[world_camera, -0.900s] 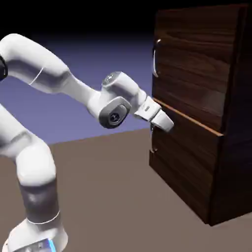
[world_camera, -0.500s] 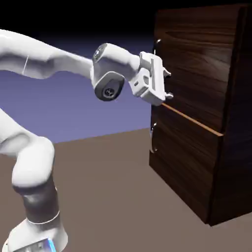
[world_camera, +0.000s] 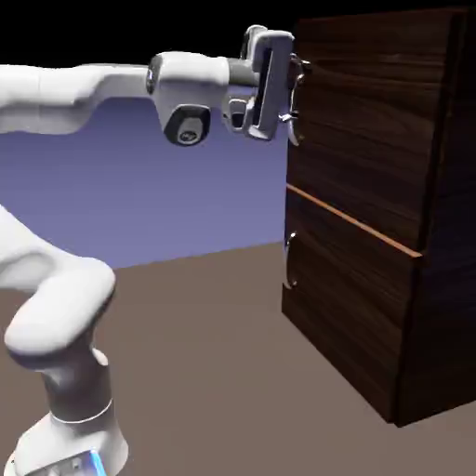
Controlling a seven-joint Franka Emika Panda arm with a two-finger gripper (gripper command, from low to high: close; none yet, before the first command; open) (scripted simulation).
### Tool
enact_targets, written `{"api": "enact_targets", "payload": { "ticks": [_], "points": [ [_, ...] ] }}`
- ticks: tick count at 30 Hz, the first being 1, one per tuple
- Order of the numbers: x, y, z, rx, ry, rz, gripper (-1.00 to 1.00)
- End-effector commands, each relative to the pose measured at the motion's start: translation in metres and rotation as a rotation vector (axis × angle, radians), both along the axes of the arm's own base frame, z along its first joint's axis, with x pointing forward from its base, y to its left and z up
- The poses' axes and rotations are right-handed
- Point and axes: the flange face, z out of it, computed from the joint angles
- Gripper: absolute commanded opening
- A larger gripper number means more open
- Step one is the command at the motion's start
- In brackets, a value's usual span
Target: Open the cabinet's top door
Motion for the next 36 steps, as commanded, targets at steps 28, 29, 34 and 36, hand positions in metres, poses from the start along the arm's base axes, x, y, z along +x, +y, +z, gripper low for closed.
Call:
{"api": "enact_targets", "payload": {
  "ticks": [28, 29, 34, 36],
  "points": [
    [0.081, 0.144, -0.082, 1.244, -0.132, -0.032, -1.0],
    [0.081, 0.144, -0.082, 1.244, -0.132, -0.032, -1.0],
    [0.046, 0.132, -0.082, 1.249, -0.08, 0.04, -1.0],
    [0.031, 0.125, -0.082, 1.25, -0.057, 0.072, -1.0]
  ]
}}
